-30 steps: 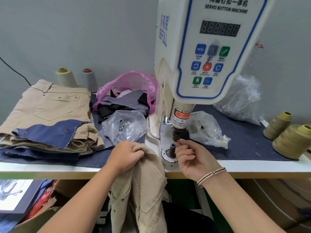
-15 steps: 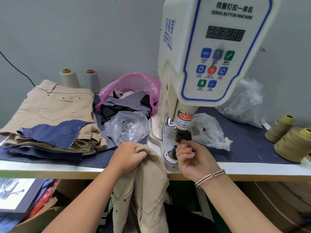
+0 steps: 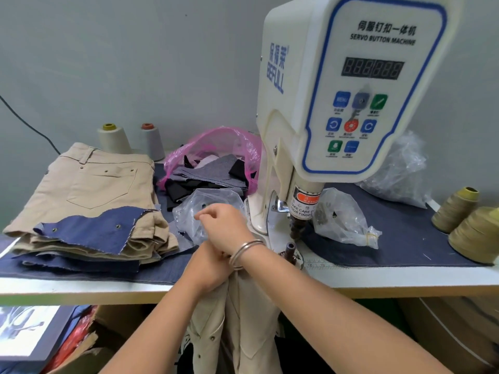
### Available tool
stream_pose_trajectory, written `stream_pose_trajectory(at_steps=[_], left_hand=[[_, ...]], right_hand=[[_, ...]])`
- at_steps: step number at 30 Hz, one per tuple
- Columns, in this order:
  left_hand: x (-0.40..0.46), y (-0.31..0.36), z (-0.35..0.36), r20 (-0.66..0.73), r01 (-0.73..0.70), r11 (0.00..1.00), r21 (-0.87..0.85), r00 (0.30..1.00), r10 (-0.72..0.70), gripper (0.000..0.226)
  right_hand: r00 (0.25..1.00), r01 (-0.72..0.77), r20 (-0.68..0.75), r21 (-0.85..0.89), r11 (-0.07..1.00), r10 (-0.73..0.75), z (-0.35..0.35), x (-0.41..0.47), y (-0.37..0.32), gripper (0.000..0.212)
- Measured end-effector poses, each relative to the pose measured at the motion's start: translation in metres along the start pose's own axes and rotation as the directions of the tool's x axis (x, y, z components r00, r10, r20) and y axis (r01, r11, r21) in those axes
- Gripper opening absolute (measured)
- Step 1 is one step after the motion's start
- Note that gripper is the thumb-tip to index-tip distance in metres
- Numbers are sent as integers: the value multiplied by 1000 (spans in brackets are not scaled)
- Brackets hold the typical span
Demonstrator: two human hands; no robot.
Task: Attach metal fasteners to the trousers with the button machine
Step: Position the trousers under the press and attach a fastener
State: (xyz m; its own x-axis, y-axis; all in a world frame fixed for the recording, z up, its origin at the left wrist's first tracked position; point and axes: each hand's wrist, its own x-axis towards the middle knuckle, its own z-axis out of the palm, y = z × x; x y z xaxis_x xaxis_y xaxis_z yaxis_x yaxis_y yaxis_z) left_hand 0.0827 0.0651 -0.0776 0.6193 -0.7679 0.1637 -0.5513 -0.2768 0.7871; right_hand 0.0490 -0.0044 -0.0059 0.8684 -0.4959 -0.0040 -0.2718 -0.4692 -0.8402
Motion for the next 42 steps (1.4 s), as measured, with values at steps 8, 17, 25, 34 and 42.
stream_pose_trajectory(at_steps=[8, 17, 25, 34, 42], left_hand=[[12, -10, 3, 213, 263, 951, 160, 932, -294, 68], [9, -7, 4, 77, 253, 961, 114, 962, -262, 55], [3, 3, 0, 70, 199, 969, 144, 975, -210, 44], [2, 5, 0, 89, 100, 983, 156, 989, -115, 26], [5, 2, 0, 94, 1, 991, 131, 996, -13, 17]], right_hand=[[988, -69, 59, -667, 741, 146, 28, 76, 20, 38], [994, 90, 108, -766, 636, -10, 31, 78, 16, 34], [999, 48, 30, -710, 703, -37, 28, 76, 23, 34], [962, 63, -224, -366, 928, -154, 25, 56, 35, 14], [886, 315, -439, 333, 889, -149, 4, -25, 29, 25]])
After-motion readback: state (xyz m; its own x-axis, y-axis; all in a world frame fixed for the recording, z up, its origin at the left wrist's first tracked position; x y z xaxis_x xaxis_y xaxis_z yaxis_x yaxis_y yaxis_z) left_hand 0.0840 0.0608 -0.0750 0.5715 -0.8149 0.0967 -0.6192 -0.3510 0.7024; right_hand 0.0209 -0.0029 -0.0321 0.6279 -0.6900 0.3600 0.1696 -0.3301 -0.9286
